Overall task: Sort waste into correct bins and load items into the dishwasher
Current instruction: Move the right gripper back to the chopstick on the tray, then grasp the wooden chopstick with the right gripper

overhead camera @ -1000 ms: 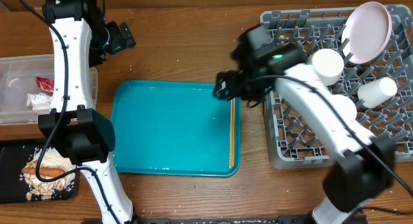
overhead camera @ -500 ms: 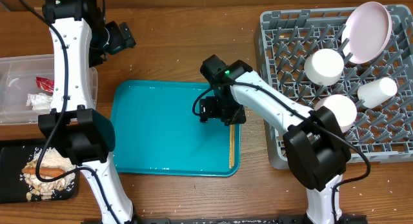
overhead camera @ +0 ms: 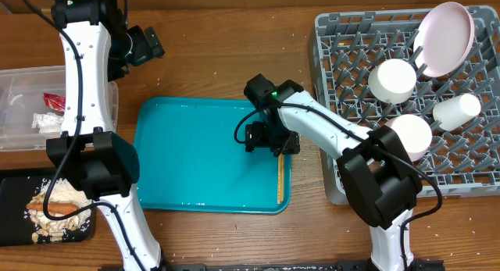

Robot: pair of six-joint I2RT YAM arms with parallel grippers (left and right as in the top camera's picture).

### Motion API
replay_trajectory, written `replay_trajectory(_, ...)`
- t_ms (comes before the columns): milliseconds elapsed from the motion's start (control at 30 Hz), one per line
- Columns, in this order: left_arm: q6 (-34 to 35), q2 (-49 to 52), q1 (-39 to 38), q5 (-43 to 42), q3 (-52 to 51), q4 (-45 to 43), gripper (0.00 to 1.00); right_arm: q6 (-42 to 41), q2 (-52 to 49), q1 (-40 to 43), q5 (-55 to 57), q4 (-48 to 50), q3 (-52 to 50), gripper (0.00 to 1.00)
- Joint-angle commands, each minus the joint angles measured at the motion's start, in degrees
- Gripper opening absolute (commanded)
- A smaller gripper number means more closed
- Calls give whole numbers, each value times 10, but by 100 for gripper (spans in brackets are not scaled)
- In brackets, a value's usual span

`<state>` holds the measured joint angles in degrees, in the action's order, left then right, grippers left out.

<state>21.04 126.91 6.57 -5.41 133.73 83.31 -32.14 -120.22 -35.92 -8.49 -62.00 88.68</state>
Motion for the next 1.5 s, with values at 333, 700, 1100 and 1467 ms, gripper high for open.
replay_trajectory(333, 4, 0, -3, -4, 0, 0, 100, -10, -3, 3, 5, 29, -33, 88)
replay_trajectory(700, 4, 0, -3, -4, 0, 0, 100, -11, -3, -9, -5, 37, -33, 85)
replay_trajectory(1100, 4, 0, -3, -4, 0, 0, 100, -11, -3, -20, 50, 35, -33, 72)
replay_trajectory(1467, 4, 0, -3, -4, 0, 0, 100, -24, -3, -20, 112, 27, -33, 4)
